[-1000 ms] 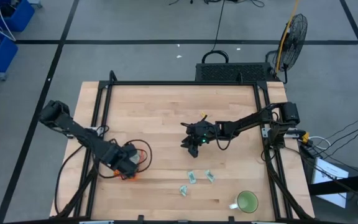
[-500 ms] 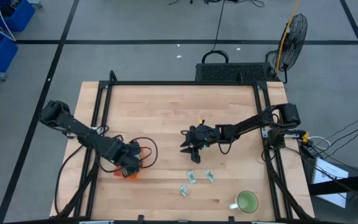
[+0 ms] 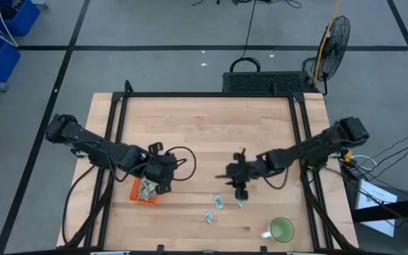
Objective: Pick and place Stevia / Truvia into bins
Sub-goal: Put the white stevia packet into the orange bin
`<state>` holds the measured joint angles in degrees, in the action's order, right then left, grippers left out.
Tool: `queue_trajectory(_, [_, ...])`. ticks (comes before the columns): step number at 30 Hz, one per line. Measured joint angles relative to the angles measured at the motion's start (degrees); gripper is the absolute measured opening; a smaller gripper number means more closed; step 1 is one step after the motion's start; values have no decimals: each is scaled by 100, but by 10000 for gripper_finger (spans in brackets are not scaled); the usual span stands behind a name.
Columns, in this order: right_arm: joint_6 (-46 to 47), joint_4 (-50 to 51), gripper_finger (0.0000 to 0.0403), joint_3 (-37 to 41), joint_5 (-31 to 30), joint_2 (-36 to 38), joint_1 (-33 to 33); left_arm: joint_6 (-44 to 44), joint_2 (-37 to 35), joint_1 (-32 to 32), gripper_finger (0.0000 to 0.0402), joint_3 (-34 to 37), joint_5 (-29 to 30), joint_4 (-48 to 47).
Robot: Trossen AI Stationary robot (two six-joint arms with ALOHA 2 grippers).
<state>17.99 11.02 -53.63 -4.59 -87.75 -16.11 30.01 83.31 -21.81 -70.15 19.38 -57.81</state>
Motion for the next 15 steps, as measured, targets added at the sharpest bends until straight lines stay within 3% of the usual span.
queue_trajectory(5, [1275, 1203, 114, 13, -371, -103, -537, 51, 0, 267, 120, 2, 227, 74])
queue_trajectory(15, [1996, 975, 114, 7, -436, -514, -1090, 12, 2, 584, 120, 2, 213, 98])
